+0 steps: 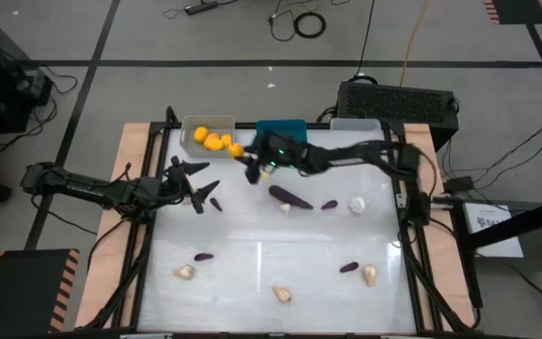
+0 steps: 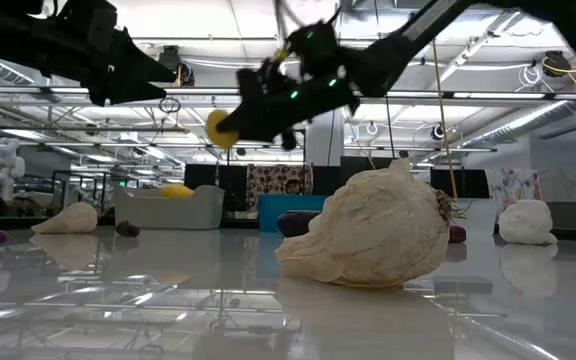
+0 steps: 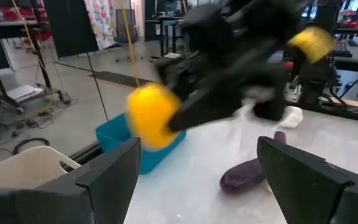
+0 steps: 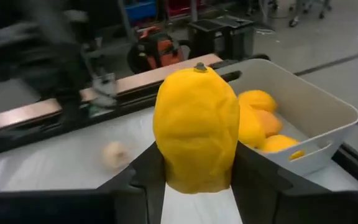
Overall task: Sort produce into baskets
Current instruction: Put the lemon into the gray bin, then put the middle top eggplant into the blue bin
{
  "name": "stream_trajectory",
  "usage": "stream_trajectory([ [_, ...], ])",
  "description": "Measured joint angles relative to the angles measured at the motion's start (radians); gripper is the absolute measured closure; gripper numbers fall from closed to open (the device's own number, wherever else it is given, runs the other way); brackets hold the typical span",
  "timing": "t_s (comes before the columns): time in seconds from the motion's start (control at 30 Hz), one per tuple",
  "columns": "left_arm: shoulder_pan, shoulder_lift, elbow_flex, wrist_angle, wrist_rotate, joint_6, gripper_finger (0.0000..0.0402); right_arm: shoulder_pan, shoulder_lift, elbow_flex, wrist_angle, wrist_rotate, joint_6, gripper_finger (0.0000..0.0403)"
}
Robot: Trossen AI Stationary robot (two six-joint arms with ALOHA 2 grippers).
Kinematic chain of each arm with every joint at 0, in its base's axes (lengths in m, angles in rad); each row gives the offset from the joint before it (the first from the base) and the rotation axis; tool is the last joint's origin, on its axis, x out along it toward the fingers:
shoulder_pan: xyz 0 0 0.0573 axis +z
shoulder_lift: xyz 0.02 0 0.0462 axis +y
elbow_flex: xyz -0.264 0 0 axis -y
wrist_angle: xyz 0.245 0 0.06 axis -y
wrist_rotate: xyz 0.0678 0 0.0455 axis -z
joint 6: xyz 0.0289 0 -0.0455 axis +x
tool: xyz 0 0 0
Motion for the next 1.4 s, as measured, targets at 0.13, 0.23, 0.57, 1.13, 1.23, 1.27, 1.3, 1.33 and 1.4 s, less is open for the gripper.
stream_trajectory([
  [0.13, 0.000, 0.000, 0.000, 0.000, -0.001, 0.029, 0.0075, -0.050, 0.161, 0.236, -0.043, 0.001, 0.006, 0.0259],
  [0.23, 0.000, 0.000, 0.000, 0.000, -0.003, 0.037, 0.0075, -0.077, 0.266, 0.418, -0.159, 0.006, 0.007, 0.0247],
  [0.57, 0.000, 0.000, 0.000, -0.024, -0.023, 0.070, 0.0075, -0.114, 0.495, 0.877, -0.540, 0.033, 0.010, 0.0152],
  [1.13, 0.000, -0.001, 0.000, -0.032, -0.026, 0.112, 0.0075, -0.112, 0.245, 1.008, -1.381, 0.006, -0.022, 0.0090],
  [1.23, 0.000, -0.002, 0.000, -0.030, -0.025, 0.115, 0.0075, -0.098, 0.175, 1.007, -1.673, -0.049, -0.026, 0.0090],
  [1.27, 0.000, -0.002, 0.000, -0.029, -0.022, 0.115, 0.0075, -0.087, 0.152, 1.007, -1.762, -0.060, -0.026, 0.0090],
  [1.3, 0.000, -0.001, 0.000, -0.029, -0.020, 0.115, 0.0075, -0.072, 0.130, 1.007, -1.851, -0.065, -0.026, 0.0090],
  [1.33, 0.000, -0.001, 0.000, -0.027, -0.018, 0.112, 0.0075, -0.055, 0.116, 1.007, -1.933, -0.068, -0.029, 0.0090],
  [1.4, 0.000, -0.001, 0.000, -0.012, 0.000, 0.088, 0.0075, -0.016, 0.087, 1.002, -2.034, -0.056, -0.073, 0.0090],
])
